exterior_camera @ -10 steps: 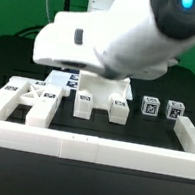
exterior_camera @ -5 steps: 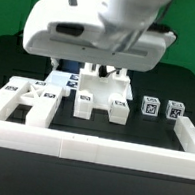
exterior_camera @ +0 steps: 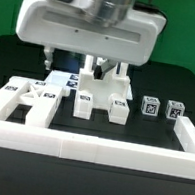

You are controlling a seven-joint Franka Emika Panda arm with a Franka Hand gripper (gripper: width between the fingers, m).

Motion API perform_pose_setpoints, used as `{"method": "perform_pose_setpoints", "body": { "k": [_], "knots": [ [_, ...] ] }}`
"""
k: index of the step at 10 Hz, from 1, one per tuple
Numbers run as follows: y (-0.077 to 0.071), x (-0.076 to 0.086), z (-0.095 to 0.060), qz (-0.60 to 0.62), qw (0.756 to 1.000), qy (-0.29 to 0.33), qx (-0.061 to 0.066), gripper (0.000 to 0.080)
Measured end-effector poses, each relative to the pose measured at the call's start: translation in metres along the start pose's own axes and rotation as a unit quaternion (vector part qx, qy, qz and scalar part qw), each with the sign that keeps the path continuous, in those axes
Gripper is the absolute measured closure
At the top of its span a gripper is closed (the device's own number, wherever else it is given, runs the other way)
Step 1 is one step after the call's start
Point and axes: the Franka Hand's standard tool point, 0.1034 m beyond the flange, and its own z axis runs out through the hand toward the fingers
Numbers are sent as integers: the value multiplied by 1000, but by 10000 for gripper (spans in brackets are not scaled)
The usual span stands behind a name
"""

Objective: Assemble chair

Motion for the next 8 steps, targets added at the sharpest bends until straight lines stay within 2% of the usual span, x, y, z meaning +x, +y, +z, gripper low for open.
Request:
{"method": "perform_pose_setpoints", "body": {
  "k": [1,2,3,4,5,6,7,8],
  "knots": [
    [1,5,3,28,999,40,23,150],
    [3,7,6,47,994,88,34,150],
    [2,4,7,46,993,101,31,150],
    [6,11,5,45,988,144,21,150],
    [9,9,10,41,987,154,19,150],
    [22,5,17,46,988,141,44,150],
    [37,9,21,70,987,131,67,150],
    [44,15,26,80,986,126,74,150]
  ]
}}
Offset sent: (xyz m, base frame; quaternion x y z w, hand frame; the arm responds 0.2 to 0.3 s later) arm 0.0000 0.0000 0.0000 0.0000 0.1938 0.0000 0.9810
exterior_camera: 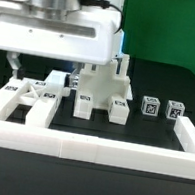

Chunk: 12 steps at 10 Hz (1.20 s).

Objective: Assemble chair

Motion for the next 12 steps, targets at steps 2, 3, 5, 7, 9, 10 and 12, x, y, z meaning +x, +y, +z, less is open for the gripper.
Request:
{"method": "perform_pose_setpoints", "body": {
  "k": [2,3,5,7,9,10,12],
  "knots": [
    [-2,2,10,7,1000,-12,8,150],
    [-2,1,11,6,1000,-11,7,150],
    [-2,1,11,6,1000,-12,7,150],
    [0,5,18,-2,1000,-12,2,150],
    [-1,15,27,-6,1000,-11,-1,150],
    [-1,15,31,-6,1000,-13,-2,150],
    [-1,12,41,-6,1000,-14,-5,150]
  ]
}}
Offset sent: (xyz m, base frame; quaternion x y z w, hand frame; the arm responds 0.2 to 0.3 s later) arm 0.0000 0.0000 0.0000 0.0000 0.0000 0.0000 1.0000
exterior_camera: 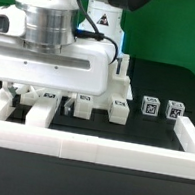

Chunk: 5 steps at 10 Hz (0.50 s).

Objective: Assemble chair

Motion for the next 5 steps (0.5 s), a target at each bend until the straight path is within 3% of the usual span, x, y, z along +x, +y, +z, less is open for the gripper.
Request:
{"method": "perform_pose_setpoints", "body": {
  "k": [2,5],
  "knots": [
    [-1,-7,13,-2,1000,1,-5,150],
    [-7,-7,19,-7,1000,14,-11,150]
  ]
}}
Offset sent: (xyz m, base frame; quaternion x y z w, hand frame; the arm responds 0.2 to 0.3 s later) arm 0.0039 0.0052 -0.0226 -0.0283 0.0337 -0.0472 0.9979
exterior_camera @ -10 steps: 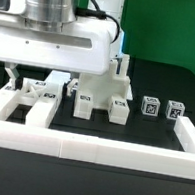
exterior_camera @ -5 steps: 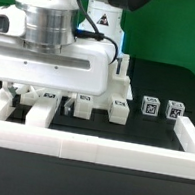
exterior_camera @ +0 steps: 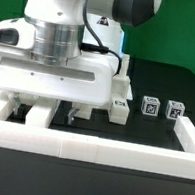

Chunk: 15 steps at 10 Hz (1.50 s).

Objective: Assemble chair

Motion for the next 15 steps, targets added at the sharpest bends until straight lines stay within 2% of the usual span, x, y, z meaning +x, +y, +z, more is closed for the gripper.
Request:
{"method": "perform_pose_setpoints", "body": {
  "k": [2,3,4,5,6,9,10,13,15],
  "knots": [
    [-3,-1,1,1,1000,-1,1,150],
    [-2,-1,1,2,1000,-1,1,260],
    [-1,-1,1,3,1000,-1,1,260],
    [1,-2,1,4,1000,-1,1,461],
    [2,-2,1,5,1000,-1,1,515],
    [2,0,-5,6,1000,2,2,515],
    [1,0,-14,7,1000,3,5,515],
    [2,-12,-58,3,1000,2,23,515],
    [3,-17,-82,-2,1000,11,29,515]
  ]
}}
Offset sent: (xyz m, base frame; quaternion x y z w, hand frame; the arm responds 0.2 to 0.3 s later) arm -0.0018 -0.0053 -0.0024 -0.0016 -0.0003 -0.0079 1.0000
